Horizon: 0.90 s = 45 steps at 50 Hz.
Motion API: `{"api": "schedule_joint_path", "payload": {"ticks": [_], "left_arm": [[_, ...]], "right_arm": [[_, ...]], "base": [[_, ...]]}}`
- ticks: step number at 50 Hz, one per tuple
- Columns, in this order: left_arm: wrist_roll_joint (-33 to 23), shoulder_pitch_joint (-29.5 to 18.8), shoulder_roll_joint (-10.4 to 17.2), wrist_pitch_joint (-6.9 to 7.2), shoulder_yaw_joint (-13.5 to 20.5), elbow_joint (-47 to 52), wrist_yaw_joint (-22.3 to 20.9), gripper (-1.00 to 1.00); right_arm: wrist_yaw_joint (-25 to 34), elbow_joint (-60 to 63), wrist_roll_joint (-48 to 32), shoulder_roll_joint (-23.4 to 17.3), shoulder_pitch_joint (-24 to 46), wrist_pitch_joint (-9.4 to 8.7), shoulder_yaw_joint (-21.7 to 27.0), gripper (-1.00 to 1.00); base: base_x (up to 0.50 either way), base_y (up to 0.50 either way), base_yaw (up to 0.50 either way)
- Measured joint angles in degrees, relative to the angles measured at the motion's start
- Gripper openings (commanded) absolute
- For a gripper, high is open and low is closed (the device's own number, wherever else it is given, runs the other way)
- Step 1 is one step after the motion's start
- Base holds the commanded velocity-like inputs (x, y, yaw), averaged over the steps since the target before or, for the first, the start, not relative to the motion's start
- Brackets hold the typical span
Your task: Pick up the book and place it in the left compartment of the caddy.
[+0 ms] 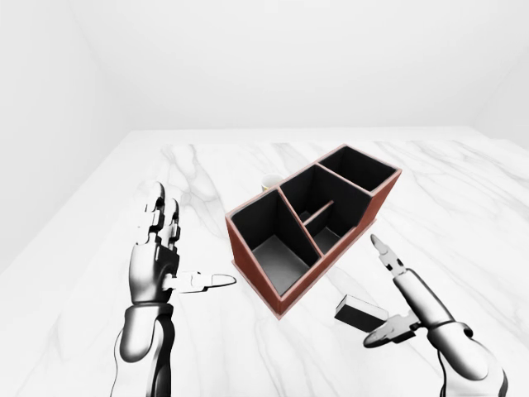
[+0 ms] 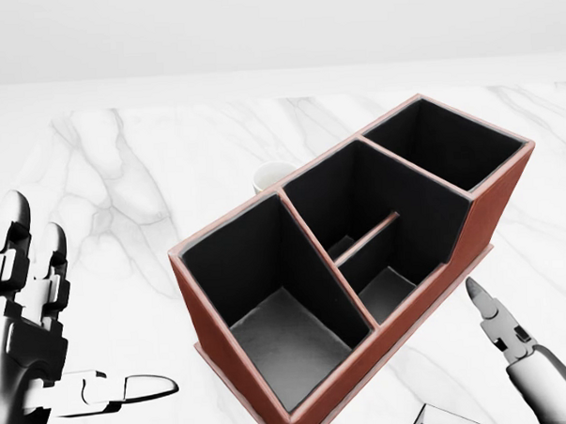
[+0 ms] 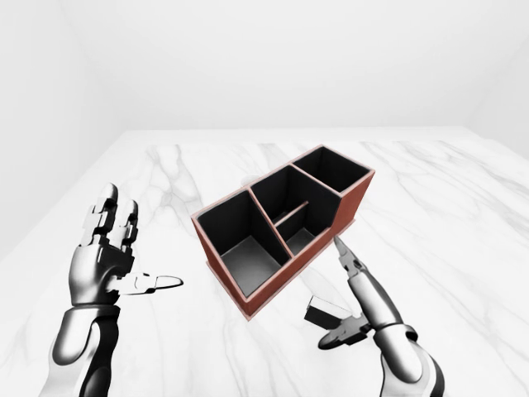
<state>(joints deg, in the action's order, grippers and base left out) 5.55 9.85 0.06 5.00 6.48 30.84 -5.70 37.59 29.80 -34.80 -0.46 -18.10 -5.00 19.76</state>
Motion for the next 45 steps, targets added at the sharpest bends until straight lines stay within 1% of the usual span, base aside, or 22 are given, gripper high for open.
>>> {"api": "schedule_joint_path", "payload": {"ticks": [19,45], "left_arm": [[0.0,0.0,0.0,0.0,0.0,-0.1,0.0,1.0],[-0.3,-0.1,0.0,0.0,-0.3,-0.9,0.3,1.0]], "right_arm": [[1.7,-5.1,-1.8,-3.0,3.1,0.0,1.0,1.0],[2.4,-12.3,-3.6,-4.2,2.1,0.0,2.3,1.0]], "base": [[0.0,0.0,0.0],[0.0,0.0,0.0]]}}
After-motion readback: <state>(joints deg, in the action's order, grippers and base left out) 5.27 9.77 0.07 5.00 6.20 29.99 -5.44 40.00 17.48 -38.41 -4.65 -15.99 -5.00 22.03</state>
